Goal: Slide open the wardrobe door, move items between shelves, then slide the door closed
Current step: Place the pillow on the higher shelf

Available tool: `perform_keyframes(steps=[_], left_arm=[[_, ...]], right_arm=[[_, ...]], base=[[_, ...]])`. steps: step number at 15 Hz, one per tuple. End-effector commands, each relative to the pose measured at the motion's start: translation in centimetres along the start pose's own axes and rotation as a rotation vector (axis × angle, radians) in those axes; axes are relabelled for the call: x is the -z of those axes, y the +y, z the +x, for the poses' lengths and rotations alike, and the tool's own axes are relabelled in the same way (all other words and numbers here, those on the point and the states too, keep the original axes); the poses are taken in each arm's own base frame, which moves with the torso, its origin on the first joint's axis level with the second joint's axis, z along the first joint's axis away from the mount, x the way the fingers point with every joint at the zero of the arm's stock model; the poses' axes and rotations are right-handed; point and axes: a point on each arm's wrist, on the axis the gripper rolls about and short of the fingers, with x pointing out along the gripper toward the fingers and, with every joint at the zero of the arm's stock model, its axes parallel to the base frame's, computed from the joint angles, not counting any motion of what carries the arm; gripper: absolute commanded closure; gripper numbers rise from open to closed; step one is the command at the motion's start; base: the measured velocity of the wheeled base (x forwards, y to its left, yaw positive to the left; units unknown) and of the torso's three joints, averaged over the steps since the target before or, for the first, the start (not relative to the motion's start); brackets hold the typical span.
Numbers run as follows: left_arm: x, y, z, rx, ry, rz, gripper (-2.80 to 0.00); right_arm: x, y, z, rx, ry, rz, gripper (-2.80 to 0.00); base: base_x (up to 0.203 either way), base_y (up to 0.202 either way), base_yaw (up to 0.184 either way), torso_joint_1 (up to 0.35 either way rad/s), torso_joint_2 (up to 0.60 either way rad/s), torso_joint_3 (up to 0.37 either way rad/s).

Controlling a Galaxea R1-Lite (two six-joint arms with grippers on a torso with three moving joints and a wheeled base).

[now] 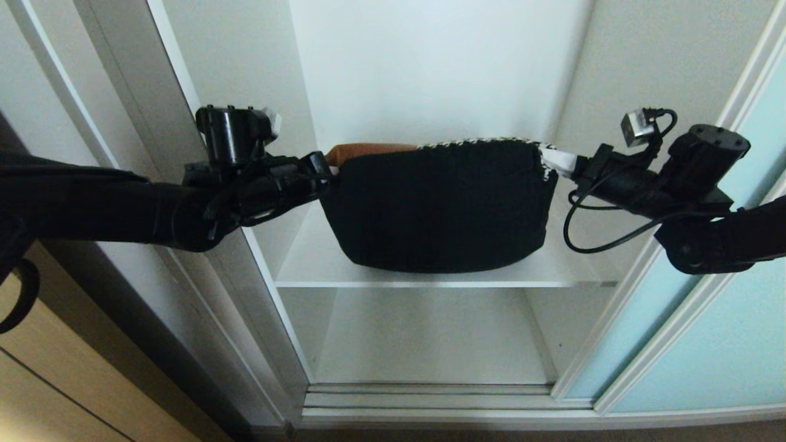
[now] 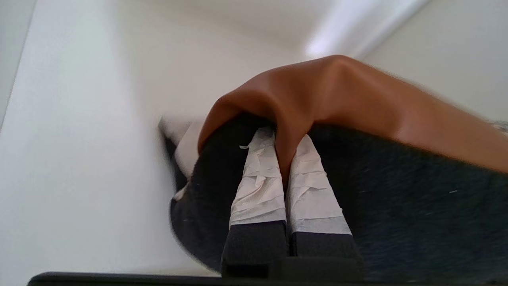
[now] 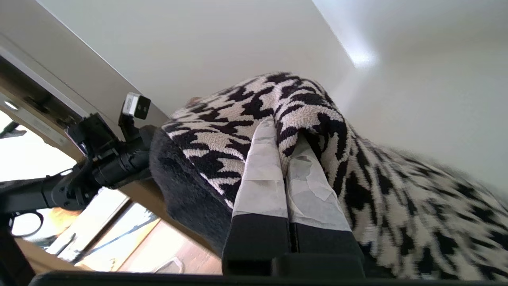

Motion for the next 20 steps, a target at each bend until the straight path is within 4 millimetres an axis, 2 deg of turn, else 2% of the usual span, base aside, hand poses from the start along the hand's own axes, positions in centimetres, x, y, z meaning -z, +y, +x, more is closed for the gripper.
perform_keyframes(steps=[1,5,7,11,13,16,20], left_arm=[[2.2,0.9,-1.1,-0.032,0.086,-0.014,0.0],[5.7,2.4,-1.9,-0.038,0.238,-0.045,0.0],[7.5,3.3,-2.1,-0.068,0.301,-0.056,0.0],[10.2,5.3,0.7,-0.117,0.384,-0.078,0.0],[10.4,6.5,2.4,-0.134,0.369,-0.089,0.0],[10.4,8.1,5.5,-0.168,0.317,-0.089,0.0],[7.9,7.5,8.0,-0.188,0.235,-0.082,0.0]], right_arm=[[2.5,-1.6,-1.6,0.029,0.041,0.051,0.0],[5.5,-2.1,-4.6,0.053,0.102,0.113,0.0],[6.8,-2.9,-5.2,0.085,0.125,0.159,0.0],[8.2,-6.0,-4.6,0.133,0.151,0.222,0.0],[8.0,-7.5,-4.0,0.156,0.15,0.238,0.0],[6.8,-9.9,-2.1,0.212,0.159,0.288,0.0],[4.5,-11.2,1.2,0.335,0.173,0.371,0.0]], base=[[0.0,0.0,0.0,0.0,0.0,0.0],[0.0,0.0,0.0,0.0,0.0,0.0],[0.0,0.0,0.0,0.0,0.0,0.0],[0.0,0.0,0.0,0.0,0.0,0.0],[0.0,0.0,0.0,0.0,0.0,0.0],[0.0,0.0,0.0,0.0,0.0,0.0],[0.0,0.0,0.0,0.0,0.0,0.0]])
